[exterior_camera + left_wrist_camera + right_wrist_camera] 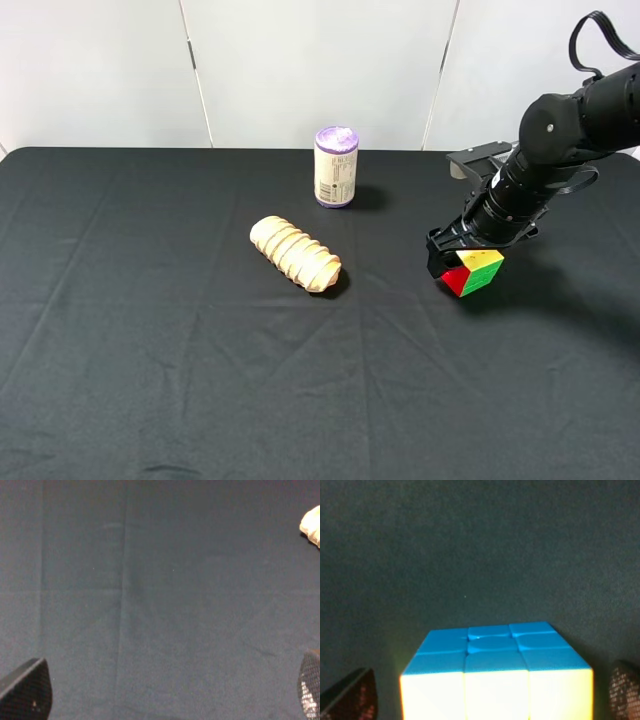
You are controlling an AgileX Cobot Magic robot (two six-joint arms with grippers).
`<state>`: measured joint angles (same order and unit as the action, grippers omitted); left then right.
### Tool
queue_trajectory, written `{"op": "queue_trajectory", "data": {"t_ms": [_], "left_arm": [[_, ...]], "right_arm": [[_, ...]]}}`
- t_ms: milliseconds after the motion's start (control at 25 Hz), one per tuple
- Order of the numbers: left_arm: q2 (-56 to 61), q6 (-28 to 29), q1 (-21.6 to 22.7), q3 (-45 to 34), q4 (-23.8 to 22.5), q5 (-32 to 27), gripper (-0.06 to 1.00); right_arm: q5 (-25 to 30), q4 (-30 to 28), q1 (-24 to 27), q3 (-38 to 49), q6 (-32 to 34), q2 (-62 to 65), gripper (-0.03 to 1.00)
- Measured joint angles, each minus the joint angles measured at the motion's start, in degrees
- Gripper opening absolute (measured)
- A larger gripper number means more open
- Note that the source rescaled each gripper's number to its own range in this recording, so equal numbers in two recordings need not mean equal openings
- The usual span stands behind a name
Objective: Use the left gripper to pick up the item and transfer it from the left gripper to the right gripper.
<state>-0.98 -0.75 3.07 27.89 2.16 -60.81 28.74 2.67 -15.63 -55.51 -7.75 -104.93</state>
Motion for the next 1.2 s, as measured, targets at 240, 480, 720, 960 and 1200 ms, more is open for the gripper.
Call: {"op": "queue_trajectory", "data": {"t_ms": [240,480,720,960,1200], "left_arm": [[0.0,0.0,0.0,0.0,0.0,0.0,0.96],[0.0,0.0,0.0,0.0,0.0,0.0,0.96],[0.0,0.0,0.0,0.0,0.0,0.0,0.96],[0.0,0.0,0.0,0.0,0.0,0.0,0.96],[0.0,0.0,0.0,0.0,0.0,0.0,0.96]], "right_arm": [[4.6,0.0,0.0,-1.9,0.3,2.1,1.00],[12.4,0.0,0.0,-4.3,1.6,10.4,1.00],[21.4,0.1,0.0,-4.3,4.4,20.9,1.00],[29.6,0.8,0.0,-3.5,6.8,31.4,1.00],[32.3,1.0,0.0,5.8,8.4,45.3,1.00]]}}
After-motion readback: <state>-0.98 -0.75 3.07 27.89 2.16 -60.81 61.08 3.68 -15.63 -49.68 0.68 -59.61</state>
